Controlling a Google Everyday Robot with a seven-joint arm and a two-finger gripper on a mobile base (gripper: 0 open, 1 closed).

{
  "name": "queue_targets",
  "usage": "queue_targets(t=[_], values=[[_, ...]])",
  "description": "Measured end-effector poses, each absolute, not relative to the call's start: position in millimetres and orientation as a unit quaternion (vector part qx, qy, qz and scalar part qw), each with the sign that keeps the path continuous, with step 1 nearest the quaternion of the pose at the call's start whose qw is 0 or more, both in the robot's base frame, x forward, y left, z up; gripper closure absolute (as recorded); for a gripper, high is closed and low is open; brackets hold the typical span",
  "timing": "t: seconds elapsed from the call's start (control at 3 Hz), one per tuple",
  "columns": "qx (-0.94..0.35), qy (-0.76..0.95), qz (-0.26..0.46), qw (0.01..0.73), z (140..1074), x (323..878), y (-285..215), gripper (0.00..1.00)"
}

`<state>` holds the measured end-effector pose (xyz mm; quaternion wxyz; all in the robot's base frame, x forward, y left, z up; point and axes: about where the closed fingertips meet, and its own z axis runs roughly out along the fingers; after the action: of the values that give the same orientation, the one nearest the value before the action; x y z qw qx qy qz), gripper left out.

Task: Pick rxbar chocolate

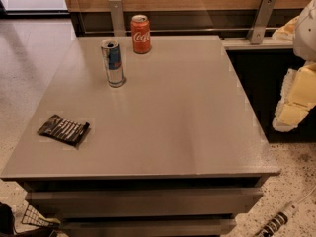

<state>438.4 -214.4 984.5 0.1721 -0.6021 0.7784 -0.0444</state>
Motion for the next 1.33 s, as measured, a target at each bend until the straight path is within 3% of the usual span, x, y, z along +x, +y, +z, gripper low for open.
queue_targets(t=[0.67, 1.33], values=[[-0.604, 0.772, -0.036, 0.197, 986.0, 443.1, -201.6, 0.00], [-0.590, 0.725, 0.094, 0.343, 952.0, 462.8, -98.6, 0.00]])
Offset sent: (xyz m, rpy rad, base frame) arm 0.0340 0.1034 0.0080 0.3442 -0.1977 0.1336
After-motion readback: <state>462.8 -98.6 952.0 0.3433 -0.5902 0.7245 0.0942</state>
